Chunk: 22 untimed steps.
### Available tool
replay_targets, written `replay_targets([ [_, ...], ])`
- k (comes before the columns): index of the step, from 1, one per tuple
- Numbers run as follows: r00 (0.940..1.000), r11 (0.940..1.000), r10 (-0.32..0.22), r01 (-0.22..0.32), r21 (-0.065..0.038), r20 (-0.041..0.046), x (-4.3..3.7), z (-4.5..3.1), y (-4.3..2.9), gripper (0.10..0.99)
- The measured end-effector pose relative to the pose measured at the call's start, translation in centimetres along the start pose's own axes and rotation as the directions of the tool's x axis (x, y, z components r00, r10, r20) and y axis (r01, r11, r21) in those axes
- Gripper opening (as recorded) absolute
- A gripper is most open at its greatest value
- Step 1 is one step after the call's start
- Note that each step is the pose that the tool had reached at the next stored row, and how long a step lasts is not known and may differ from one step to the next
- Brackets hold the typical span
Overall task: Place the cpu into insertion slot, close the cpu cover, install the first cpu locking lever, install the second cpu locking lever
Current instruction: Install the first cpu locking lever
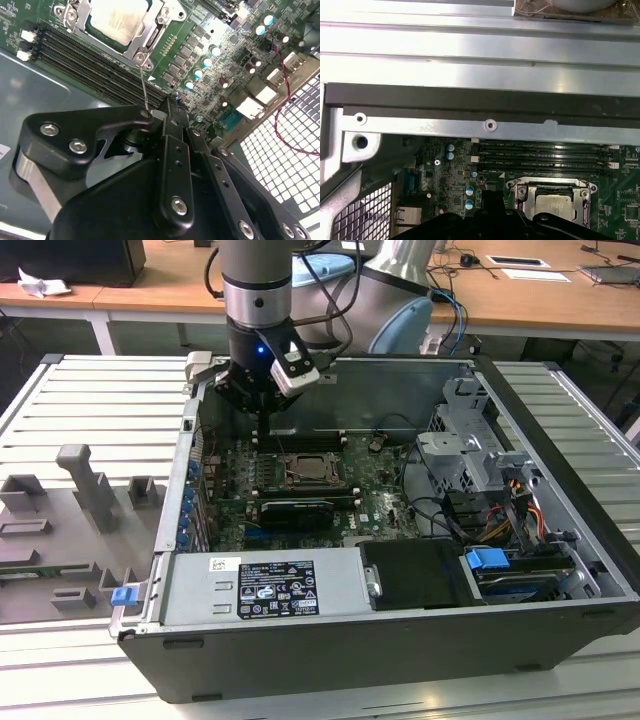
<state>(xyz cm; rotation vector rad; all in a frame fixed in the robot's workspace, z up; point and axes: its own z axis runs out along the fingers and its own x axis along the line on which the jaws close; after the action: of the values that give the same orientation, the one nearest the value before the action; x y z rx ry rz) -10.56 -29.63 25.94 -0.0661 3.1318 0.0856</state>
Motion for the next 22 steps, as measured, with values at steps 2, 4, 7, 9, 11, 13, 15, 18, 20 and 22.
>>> replay_targets([
  [2,1.0,1.0,0.0,0.0,0.0,0.0,-0.01,0.01,0.26,0.106],
  [4,1.0,1.0,0.0,0.0,0.001,0.0005,-0.04,0.04,0.78,0.106],
  [7,1.0,1.0,0.0,0.0,0.001,0.0005,-0.48,0.05,0.82,0.106],
  [9,1.0,1.0,0.0,0.0,0.001,0.0005,-0.67,0.05,0.81,0.106],
  [11,1.0,1.0,0.0,0.0,0.001,0.0005,-0.89,0.07,0.8,0.106],
  [13,1.0,1.0,0.0,0.0,0.001,0.0007,-1.03,0.12,0.79,0.106],
  [15,1.0,1.0,0.0,0.0,0.001,0.0005,-1.09,0.16,0.78,0.106],
  [18,1.0,1.0,0.0,0.0,0.001,0.0004,-1.29,0.21,0.78,0.106],
  [20,1.0,1.0,0.0,0.0,0.001,0.0004,-1.41,0.22,0.77,0.106],
  [22,1.0,1.0,0.0,0.0,0.001,0.0004,-1.58,0.24,0.76,0.106],
])
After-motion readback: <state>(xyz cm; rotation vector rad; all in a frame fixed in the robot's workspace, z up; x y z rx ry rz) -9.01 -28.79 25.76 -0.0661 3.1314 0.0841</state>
